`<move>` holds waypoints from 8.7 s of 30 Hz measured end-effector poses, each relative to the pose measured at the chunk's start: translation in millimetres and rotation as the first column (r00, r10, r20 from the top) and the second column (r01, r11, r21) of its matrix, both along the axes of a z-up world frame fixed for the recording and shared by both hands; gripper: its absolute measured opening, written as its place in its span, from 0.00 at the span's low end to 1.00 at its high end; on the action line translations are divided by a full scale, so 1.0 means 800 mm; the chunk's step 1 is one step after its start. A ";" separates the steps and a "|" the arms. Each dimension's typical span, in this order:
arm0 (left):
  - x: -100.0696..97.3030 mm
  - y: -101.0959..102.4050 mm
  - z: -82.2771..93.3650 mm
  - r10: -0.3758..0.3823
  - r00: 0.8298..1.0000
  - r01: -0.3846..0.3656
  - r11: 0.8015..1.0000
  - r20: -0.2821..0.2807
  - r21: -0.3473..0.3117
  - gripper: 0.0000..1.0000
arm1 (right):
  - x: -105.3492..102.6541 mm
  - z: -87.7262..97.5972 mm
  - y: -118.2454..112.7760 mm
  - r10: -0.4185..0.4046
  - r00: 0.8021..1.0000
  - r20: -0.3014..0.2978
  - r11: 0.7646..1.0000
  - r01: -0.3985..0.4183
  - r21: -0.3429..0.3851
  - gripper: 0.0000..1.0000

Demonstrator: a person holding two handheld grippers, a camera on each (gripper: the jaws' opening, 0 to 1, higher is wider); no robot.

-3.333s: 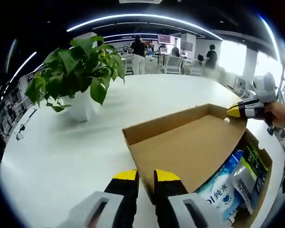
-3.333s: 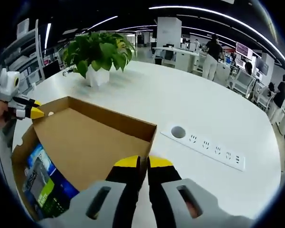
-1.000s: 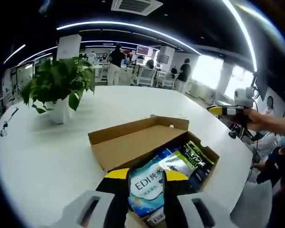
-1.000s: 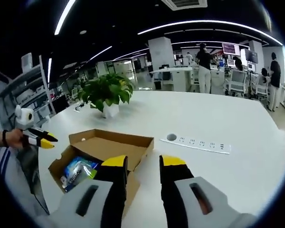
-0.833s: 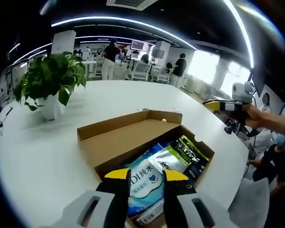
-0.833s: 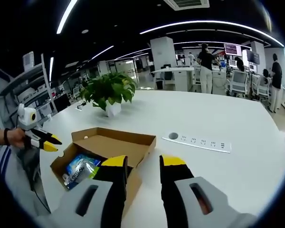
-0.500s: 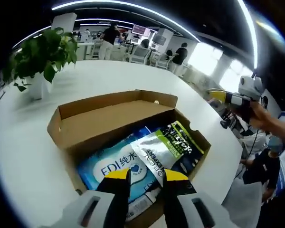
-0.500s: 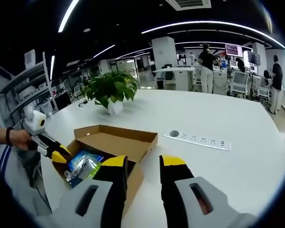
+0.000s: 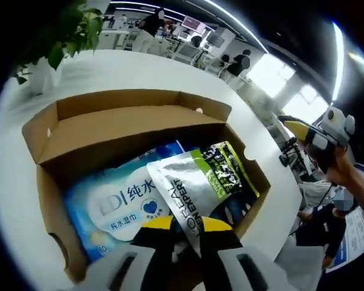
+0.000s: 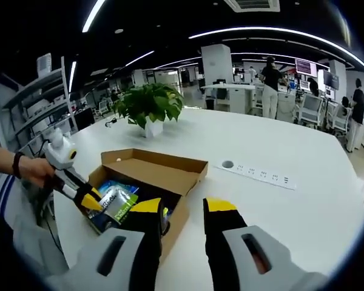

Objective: Operate the shoe box by opening the lid, removing the specified soft item, and placing it in the target area until the item is outside and the box remains undamaged.

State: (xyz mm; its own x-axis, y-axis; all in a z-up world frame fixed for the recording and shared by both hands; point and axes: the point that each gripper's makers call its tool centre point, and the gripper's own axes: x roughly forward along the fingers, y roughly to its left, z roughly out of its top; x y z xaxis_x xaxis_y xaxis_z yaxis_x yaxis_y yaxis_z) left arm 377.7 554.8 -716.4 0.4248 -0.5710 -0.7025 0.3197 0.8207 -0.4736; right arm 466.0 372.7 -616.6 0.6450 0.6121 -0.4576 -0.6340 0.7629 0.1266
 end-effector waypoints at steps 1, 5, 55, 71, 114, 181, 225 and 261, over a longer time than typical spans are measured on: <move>0.000 0.000 0.000 0.002 1.000 -0.002 1.000 -0.001 -0.002 0.13 | -0.002 0.000 0.000 0.000 1.000 -0.002 1.000 0.000 0.001 0.24; -0.003 0.001 -0.002 0.019 1.000 -0.019 1.000 -0.008 -0.024 0.06 | -0.006 -0.005 0.001 0.011 1.000 -0.008 1.000 -0.011 -0.005 0.24; -0.008 0.046 -0.008 0.073 0.997 -0.073 0.997 -0.010 -0.040 0.00 | -0.084 -0.120 0.130 0.091 0.922 -0.376 0.987 -0.133 -0.086 0.10; -0.009 0.046 -0.007 0.075 0.997 -0.075 0.996 -0.003 -0.042 0.00 | -0.077 -0.114 0.132 0.062 0.917 -0.393 0.997 -0.075 -0.017 0.00; 0.010 -0.163 0.102 -0.244 0.958 0.247 0.969 0.152 -0.001 0.00 | -0.072 -0.040 -0.079 -0.177 0.932 -0.316 0.980 0.196 0.029 0.00; 0.006 -0.330 -0.067 -0.611 0.784 0.603 0.709 -0.109 0.365 0.01 | -0.087 -0.185 -0.238 -0.285 0.826 -0.487 0.956 0.278 -0.088 0.00; 0.020 -0.300 -0.014 -0.565 0.824 0.542 0.773 -0.030 0.329 0.16 | -0.083 -0.163 -0.252 -0.327 0.852 -0.410 0.944 0.277 -0.179 0.09; 0.019 0.024 0.108 -0.041 0.968 0.018 0.995 0.247 0.096 0.23 | -0.040 -0.045 0.054 0.007 0.964 -0.267 0.995 0.021 0.099 0.13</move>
State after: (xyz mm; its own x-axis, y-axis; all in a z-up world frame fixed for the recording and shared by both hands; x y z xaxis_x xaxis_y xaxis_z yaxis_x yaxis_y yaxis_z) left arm 392.7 574.0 -629.8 0.5762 -0.5235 -0.6277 0.4424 0.8455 -0.2990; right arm 434.0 415.5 -652.8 0.5122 0.6594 -0.5503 -0.5614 0.7420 0.3665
